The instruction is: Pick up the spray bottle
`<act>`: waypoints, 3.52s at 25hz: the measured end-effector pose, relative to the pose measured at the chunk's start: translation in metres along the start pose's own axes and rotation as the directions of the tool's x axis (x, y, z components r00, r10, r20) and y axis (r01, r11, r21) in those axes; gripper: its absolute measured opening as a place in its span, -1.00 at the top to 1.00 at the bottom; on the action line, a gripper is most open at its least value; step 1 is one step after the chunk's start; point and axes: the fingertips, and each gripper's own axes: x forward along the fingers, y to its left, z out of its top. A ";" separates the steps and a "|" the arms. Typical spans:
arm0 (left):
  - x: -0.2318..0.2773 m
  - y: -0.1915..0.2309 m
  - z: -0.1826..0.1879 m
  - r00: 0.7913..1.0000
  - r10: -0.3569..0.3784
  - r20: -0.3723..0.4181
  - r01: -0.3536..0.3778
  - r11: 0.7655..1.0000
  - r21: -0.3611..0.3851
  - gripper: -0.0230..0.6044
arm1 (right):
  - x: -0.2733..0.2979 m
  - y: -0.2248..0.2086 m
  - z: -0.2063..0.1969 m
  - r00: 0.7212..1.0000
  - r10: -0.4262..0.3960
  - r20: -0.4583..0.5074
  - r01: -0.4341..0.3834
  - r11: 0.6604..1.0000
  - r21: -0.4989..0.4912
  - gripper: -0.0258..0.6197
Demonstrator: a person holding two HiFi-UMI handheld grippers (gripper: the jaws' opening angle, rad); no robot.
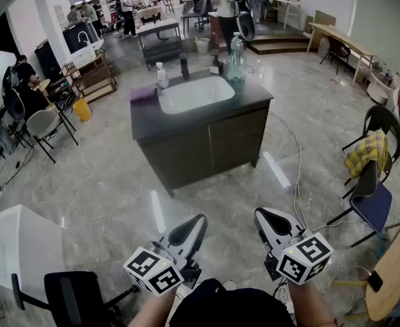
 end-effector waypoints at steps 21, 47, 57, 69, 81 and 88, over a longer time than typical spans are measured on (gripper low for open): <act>0.023 0.002 -0.010 1.000 0.016 -0.003 -0.016 0.999 -0.028 0.91 | -0.001 -0.022 0.002 1.000 0.015 0.005 -0.015 0.998 0.057 0.90; 0.067 0.076 0.018 0.997 -0.013 -0.079 0.011 0.999 -0.034 0.91 | 0.095 -0.049 0.013 0.994 0.003 -0.108 0.002 0.999 0.042 0.90; 0.086 0.126 0.057 0.994 -0.064 -0.092 0.063 0.998 -0.014 0.91 | 0.160 -0.048 0.040 0.994 -0.014 -0.107 0.017 0.999 0.028 0.90; 0.079 0.191 0.082 0.992 -0.079 -0.098 0.077 0.997 -0.027 0.91 | 0.239 -0.039 0.050 0.993 -0.022 -0.117 0.023 1.000 0.009 0.90; 0.107 0.231 0.081 0.989 -0.089 -0.117 0.084 0.995 -0.046 0.91 | 0.282 -0.059 0.051 0.991 -0.016 -0.130 0.016 1.000 -0.003 0.90; 0.152 0.244 0.092 0.992 -0.061 -0.110 0.058 0.998 -0.035 0.91 | 0.304 -0.103 0.069 0.993 -0.011 -0.120 0.012 1.000 0.013 0.90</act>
